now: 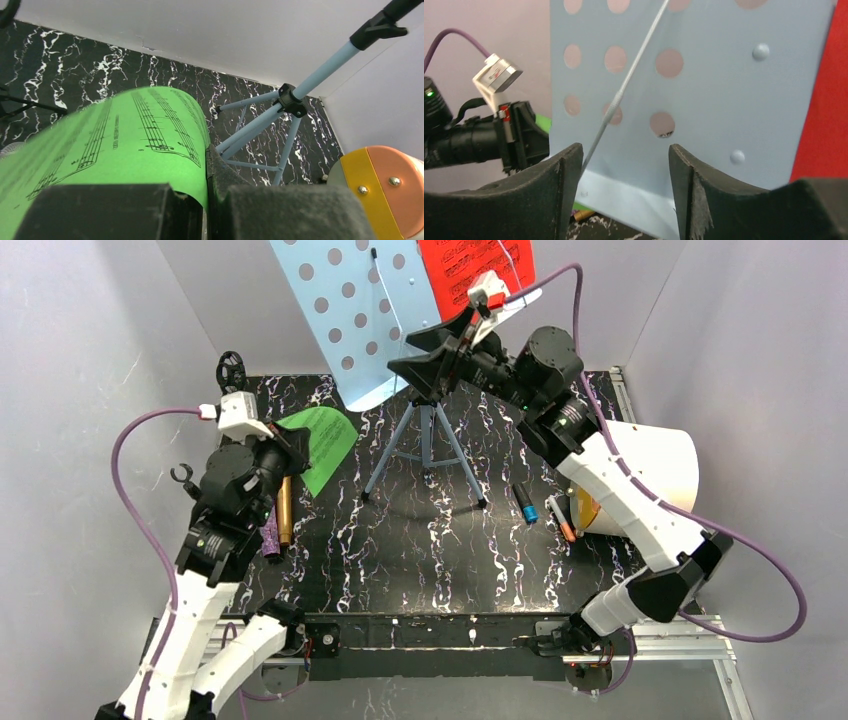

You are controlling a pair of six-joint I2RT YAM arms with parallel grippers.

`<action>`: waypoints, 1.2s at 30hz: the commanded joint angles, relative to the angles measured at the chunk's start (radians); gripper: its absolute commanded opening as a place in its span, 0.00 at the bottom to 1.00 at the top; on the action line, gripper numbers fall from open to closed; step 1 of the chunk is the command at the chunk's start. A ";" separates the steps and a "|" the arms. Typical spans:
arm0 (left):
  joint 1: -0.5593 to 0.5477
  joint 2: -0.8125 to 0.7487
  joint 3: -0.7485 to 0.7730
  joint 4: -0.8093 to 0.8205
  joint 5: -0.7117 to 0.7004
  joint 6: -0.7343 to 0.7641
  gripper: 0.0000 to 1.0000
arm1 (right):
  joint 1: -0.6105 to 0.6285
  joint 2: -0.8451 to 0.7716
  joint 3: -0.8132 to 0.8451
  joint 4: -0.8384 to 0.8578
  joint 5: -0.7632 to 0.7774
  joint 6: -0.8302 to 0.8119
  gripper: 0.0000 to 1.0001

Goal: Pack up the instrument practice props
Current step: Place the sheet music at the corner of the board.

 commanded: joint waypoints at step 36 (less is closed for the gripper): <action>0.274 0.842 0.137 0.633 0.160 -0.278 0.00 | -0.014 -0.850 -0.706 -0.239 0.418 -0.202 0.99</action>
